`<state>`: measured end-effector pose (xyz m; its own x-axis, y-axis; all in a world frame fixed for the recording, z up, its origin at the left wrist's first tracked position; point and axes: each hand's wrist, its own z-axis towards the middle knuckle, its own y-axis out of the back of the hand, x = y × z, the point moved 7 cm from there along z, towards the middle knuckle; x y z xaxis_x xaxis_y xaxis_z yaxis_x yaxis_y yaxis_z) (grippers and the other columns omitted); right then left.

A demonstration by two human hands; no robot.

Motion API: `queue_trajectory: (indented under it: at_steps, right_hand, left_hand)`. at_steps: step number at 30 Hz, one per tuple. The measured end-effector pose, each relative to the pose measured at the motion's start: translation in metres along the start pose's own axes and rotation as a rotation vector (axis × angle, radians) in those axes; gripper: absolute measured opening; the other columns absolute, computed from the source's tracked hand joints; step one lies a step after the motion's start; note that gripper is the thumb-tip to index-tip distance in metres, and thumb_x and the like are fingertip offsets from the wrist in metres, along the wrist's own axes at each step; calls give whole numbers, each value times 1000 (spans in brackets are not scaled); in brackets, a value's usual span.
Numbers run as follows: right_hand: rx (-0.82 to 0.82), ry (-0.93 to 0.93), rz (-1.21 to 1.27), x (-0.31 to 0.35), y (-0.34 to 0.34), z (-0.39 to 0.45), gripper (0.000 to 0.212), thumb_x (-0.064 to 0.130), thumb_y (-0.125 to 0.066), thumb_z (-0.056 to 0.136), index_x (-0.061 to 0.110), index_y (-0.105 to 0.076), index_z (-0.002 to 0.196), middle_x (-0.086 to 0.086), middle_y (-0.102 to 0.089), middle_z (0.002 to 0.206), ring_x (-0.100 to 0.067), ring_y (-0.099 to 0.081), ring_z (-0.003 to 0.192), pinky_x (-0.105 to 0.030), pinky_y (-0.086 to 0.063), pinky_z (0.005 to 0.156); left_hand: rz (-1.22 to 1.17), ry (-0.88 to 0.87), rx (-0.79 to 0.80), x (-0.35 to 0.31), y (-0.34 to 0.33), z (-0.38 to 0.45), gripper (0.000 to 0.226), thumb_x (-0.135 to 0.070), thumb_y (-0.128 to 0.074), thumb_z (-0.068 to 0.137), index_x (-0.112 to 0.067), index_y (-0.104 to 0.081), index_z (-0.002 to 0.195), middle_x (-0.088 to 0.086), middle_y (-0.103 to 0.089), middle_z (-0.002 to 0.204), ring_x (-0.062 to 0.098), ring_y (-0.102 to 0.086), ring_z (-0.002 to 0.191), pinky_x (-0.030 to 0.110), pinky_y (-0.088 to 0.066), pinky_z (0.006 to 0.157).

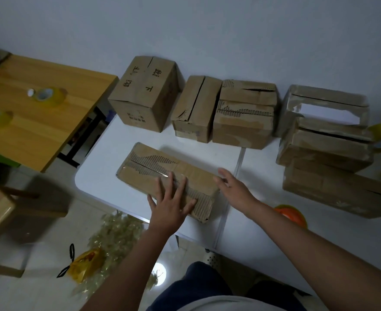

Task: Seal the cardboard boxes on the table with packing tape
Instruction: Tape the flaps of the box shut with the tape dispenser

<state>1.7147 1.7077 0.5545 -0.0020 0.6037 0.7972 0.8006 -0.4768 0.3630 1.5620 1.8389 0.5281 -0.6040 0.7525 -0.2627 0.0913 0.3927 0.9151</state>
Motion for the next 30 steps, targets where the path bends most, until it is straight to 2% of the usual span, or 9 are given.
queue_trajectory:
  at_steps: [5,10,13,18,21,24,26,28,30]
  right_hand:
    - [-55,8,-104,-19,7,-7,35,38,-44,101,14,-59,122,-2,-61,119,-14,-55,104,-24,-37,82]
    - [-95,-10,-132,-65,21,-36,25,30,-46,101,15,-63,111,-2,-66,106,-13,-60,92,-24,-45,76]
    - [-120,-16,-139,-81,38,-47,25,29,-47,101,16,-63,116,-1,-68,107,-16,-62,96,-30,-48,83]
    - [-266,-42,-335,-115,78,-61,14,16,-53,97,13,-66,101,-2,-67,96,-23,-62,87,-30,-41,70]
    - [-282,-70,-428,-140,92,-72,11,20,-56,95,13,-65,94,-4,-64,92,-21,-60,84,-30,-40,69]
    - [-172,-113,-467,-155,86,-81,21,35,-60,92,15,-59,90,-3,-61,86,-15,-56,75,-34,-44,67]
    - [-94,-109,-475,-156,77,-81,30,41,-64,89,14,-50,88,-2,-54,80,-13,-52,69,-31,-40,61]
    - [-63,-119,-512,-161,72,-78,34,42,-66,88,16,-45,93,1,-49,82,-12,-50,72,-27,-37,60]
    - [-44,-125,-594,-167,67,-71,32,39,-63,90,13,-47,101,0,-52,93,-17,-55,84,-27,-41,66]
  left_hand:
    - [-21,-153,29,-2,0,9,82,-86,-8,81,-49,-3,154,-17,23,161,21,32,146,65,-1,115]
    - [37,-407,68,-35,3,23,76,-82,-15,88,-47,-12,155,-21,17,162,17,23,149,60,-8,119]
    - [5,-429,73,-50,7,16,76,-79,-17,90,-43,-8,156,-23,18,161,14,21,150,53,1,121]
    - [95,-505,54,-67,-12,-20,76,-71,-34,94,-41,-3,157,-16,19,163,19,21,150,47,12,118]
    - [226,-529,22,-62,-27,-26,76,-62,-38,95,-39,-1,157,-13,15,164,24,15,152,53,2,118]
    - [296,-543,-15,-61,-31,-21,72,-60,-30,95,-35,-7,158,-5,-3,167,30,-5,152,56,-13,115]
    - [345,-547,-13,-64,-32,-19,71,-60,-28,95,-33,-10,158,-1,-11,166,33,-14,151,56,-19,114]
    - [376,-543,-24,-67,-30,-20,70,-59,-26,96,-31,-13,158,1,-16,165,35,-19,149,57,-22,114]
    - [393,-527,-20,-68,-29,-22,70,-58,-25,96,-29,-15,158,2,-18,165,35,-22,149,58,-23,113]
